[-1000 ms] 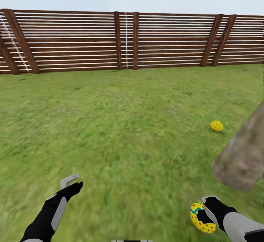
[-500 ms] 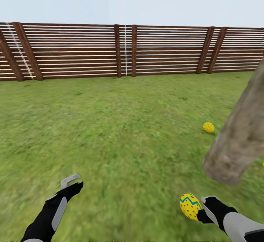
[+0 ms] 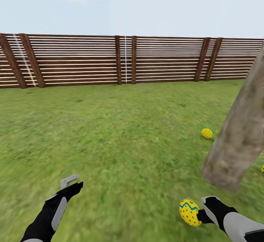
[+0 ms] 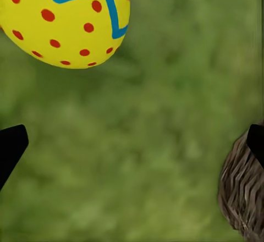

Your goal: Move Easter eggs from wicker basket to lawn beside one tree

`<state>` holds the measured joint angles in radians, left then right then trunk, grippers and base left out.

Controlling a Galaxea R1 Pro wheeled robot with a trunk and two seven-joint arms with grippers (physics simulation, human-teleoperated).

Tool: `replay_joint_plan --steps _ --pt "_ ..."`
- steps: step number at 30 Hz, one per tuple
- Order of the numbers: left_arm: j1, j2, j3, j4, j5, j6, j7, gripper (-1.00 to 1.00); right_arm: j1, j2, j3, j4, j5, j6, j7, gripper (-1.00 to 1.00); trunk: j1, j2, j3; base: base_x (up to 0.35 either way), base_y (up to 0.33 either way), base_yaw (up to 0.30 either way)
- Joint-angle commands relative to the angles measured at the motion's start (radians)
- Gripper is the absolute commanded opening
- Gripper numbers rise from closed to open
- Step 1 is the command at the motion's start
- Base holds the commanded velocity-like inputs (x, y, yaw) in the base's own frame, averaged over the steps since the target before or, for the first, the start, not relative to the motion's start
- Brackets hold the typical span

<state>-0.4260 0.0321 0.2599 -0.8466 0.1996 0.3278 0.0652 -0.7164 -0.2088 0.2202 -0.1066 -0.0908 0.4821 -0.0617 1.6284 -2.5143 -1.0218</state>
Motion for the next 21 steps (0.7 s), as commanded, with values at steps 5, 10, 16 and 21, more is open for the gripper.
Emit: replay_joint_plan --steps 5,10,16,21 --pt "0.000 0.000 -0.001 -0.001 0.011 0.005 0.006 1.00 0.000 -0.001 0.007 -0.002 -0.009 0.006 -0.003 1.00 -0.002 0.001 0.019 0.000 0.000 -0.022" --pt "0.000 0.000 -0.001 0.000 0.011 0.005 0.005 1.00 0.000 -0.001 0.007 -0.002 -0.009 0.006 -0.003 1.00 -0.005 0.002 0.041 0.000 0.000 -0.149" --pt "0.000 0.000 -0.001 0.000 0.011 0.005 0.005 1.00 0.000 -0.001 0.007 -0.002 -0.009 0.006 -0.004 1.00 -0.007 0.003 0.065 0.000 0.000 -0.023" --pt "0.000 0.000 -0.001 0.000 0.011 0.005 0.005 1.00 0.000 0.000 0.007 -0.002 -0.009 0.006 -0.004 1.00 -0.010 0.005 0.084 0.000 0.000 -0.002"
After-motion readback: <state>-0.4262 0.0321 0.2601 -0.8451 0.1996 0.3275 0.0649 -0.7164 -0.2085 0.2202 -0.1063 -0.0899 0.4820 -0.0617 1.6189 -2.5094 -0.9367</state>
